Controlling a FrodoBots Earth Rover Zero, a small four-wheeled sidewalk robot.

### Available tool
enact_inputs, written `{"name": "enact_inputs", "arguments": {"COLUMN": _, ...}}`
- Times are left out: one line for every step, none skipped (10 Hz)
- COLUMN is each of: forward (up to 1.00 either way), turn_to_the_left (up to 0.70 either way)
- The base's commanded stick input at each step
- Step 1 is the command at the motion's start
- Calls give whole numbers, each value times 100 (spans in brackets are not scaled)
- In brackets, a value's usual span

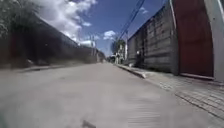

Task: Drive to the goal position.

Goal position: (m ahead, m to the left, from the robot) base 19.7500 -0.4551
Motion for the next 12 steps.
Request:
{"name": "enact_inputs", "arguments": {"forward": 100, "turn_to_the_left": 0}}
{"name": "enact_inputs", "arguments": {"forward": 100, "turn_to_the_left": 0}}
{"name": "enact_inputs", "arguments": {"forward": 100, "turn_to_the_left": 0}}
{"name": "enact_inputs", "arguments": {"forward": 100, "turn_to_the_left": 0}}
{"name": "enact_inputs", "arguments": {"forward": 100, "turn_to_the_left": 0}}
{"name": "enact_inputs", "arguments": {"forward": 100, "turn_to_the_left": 0}}
{"name": "enact_inputs", "arguments": {"forward": 100, "turn_to_the_left": 0}}
{"name": "enact_inputs", "arguments": {"forward": 100, "turn_to_the_left": 0}}
{"name": "enact_inputs", "arguments": {"forward": 100, "turn_to_the_left": 0}}
{"name": "enact_inputs", "arguments": {"forward": 100, "turn_to_the_left": 0}}
{"name": "enact_inputs", "arguments": {"forward": 100, "turn_to_the_left": 0}}
{"name": "enact_inputs", "arguments": {"forward": 100, "turn_to_the_left": 0}}
